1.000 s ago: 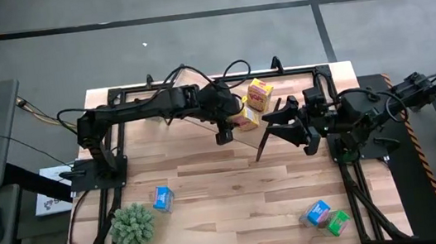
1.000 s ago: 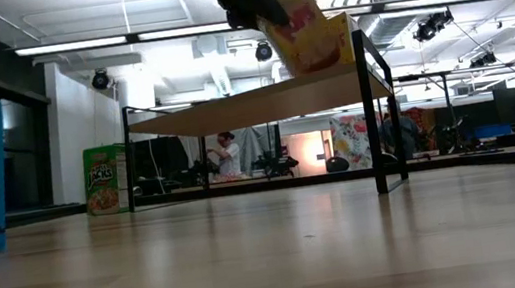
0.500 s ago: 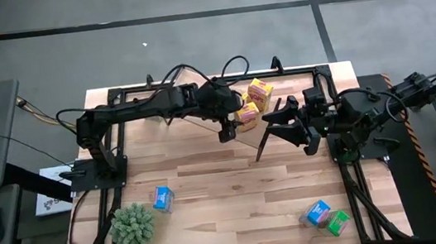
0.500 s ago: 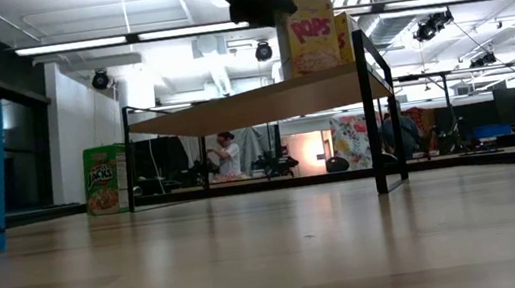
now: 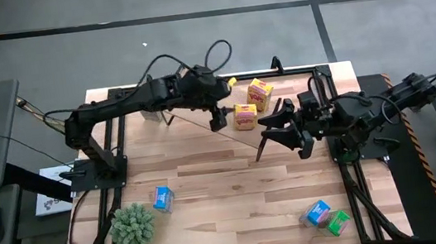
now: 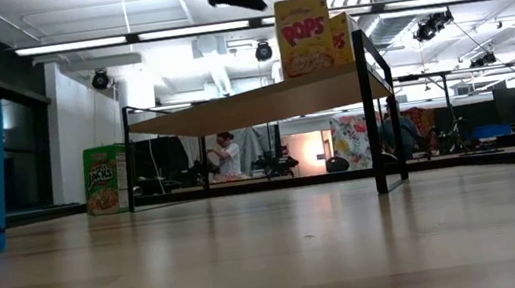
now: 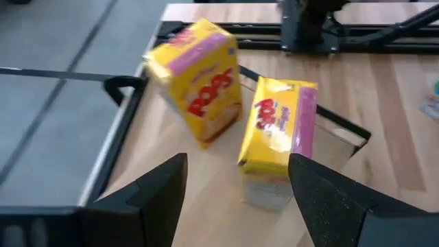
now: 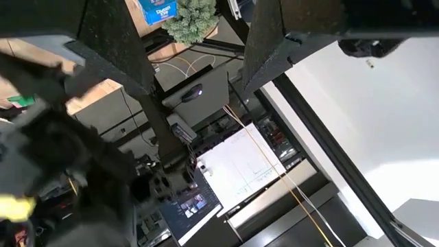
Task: Stack cereal on shelf
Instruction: Put the yellow cereal box on the shelf aligned with the other yellow cereal box
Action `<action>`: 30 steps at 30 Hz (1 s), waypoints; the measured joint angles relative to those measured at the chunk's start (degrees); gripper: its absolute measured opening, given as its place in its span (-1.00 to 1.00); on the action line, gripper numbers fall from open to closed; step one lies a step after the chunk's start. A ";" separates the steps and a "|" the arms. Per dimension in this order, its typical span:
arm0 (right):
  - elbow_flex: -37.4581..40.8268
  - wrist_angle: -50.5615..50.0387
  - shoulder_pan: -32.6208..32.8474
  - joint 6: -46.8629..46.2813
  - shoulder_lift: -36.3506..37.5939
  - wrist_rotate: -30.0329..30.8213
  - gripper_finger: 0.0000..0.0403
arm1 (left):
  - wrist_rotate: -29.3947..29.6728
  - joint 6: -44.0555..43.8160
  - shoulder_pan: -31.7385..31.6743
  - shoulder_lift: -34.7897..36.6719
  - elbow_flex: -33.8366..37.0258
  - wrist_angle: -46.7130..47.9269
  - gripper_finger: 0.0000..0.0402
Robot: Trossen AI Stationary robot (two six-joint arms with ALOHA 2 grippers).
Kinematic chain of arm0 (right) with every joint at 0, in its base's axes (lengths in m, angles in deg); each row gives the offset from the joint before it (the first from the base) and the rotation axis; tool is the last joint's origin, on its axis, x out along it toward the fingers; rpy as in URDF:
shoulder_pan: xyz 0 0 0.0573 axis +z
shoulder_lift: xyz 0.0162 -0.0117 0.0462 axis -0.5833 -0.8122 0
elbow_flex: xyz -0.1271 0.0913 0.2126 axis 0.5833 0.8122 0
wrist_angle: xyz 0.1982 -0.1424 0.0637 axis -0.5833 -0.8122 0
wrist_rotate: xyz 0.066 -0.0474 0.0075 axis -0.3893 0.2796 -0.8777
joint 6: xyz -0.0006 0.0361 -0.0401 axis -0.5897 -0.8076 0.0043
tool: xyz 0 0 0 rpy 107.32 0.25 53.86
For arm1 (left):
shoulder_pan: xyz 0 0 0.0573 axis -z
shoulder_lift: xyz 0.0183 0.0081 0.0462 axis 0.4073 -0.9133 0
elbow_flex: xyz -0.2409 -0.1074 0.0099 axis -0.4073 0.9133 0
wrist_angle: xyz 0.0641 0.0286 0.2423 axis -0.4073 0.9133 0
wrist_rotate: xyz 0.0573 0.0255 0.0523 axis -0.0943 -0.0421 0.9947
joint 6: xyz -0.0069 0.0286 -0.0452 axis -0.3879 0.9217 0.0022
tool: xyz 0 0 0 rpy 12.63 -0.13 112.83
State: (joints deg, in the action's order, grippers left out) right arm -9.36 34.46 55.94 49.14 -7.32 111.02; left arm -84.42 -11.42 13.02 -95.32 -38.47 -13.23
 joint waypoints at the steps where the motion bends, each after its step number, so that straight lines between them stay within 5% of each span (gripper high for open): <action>1: 0.00 0.03 0.00 0.00 -0.13 -0.01 0.12 | 0.73 -0.02 -0.01 0.77 0.00 0.60 0.21; 4: 0.00 0.05 0.00 0.01 -0.17 0.82 0.12 | 1.39 -2.63 -0.03 3.38 0.02 2.09 0.21; 10: 0.00 0.54 0.04 1.42 -0.17 1.38 0.12 | -6.36 -12.22 1.04 9.76 6.73 0.07 0.08; 14: 0.00 0.52 0.04 1.63 -0.16 1.38 0.12 | -6.19 -18.12 5.49 15.36 19.30 -11.57 -0.27; 18: 0.00 0.50 0.04 2.58 -0.15 1.40 0.12 | -1.01 -26.30 11.35 18.98 33.90 -32.90 -0.79; 22: 0.00 0.50 0.04 2.60 -0.12 2.47 0.12 | 6.73 -33.89 15.45 16.06 42.30 -50.08 -0.94; 30: 0.00 0.88 0.04 2.58 -0.13 2.47 0.12 | 11.96 -39.85 15.43 3.89 38.31 -50.93 -1.00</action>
State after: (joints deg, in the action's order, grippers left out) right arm -9.36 35.34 55.98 51.72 -7.45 113.49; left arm -72.45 -51.27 28.44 -91.44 -0.16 -64.16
